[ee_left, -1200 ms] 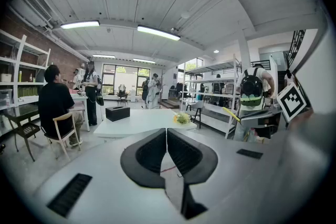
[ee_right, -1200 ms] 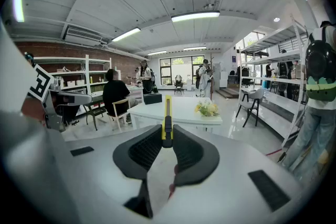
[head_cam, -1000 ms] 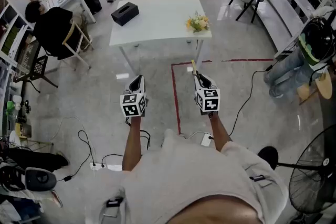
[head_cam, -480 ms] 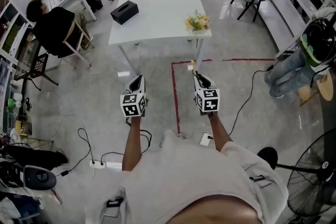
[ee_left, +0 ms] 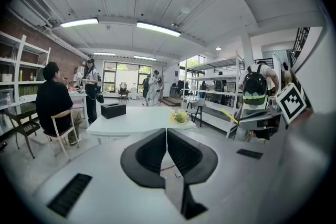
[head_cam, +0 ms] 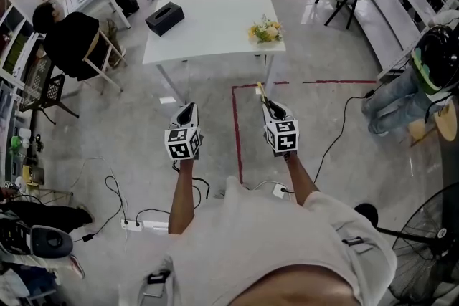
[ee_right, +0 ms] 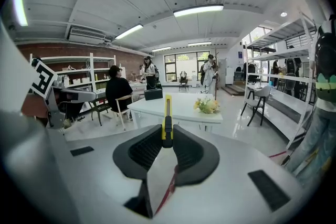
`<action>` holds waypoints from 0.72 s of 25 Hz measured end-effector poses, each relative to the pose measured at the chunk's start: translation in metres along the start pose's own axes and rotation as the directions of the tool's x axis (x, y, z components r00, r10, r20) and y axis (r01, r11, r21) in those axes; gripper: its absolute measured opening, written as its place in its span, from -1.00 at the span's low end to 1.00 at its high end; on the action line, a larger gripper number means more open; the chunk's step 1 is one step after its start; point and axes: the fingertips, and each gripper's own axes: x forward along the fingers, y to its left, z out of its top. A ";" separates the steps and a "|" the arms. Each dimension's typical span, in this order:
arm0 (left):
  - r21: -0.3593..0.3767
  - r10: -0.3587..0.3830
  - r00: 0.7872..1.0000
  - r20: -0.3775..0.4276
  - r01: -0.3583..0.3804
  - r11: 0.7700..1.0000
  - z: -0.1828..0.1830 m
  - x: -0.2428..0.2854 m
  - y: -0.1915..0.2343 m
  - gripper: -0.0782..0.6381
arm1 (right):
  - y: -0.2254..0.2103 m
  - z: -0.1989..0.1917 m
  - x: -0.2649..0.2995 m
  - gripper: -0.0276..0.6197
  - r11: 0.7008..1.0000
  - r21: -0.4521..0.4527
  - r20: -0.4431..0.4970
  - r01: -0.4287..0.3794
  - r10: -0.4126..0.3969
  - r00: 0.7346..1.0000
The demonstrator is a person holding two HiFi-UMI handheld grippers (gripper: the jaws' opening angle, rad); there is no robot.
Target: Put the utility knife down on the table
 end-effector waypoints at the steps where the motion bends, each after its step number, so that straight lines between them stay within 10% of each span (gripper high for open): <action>1: -0.001 -0.002 1.000 -0.003 0.002 1.000 -0.001 0.002 -0.002 -0.71 | -0.002 0.000 0.001 -0.66 1.000 -0.002 -0.003 -0.001 0.001 1.000; 18: -0.017 -0.029 0.999 -0.028 0.029 0.999 -0.006 0.076 0.022 -0.72 | -0.014 0.002 0.072 -0.66 1.000 -0.008 -0.041 -0.013 0.013 0.999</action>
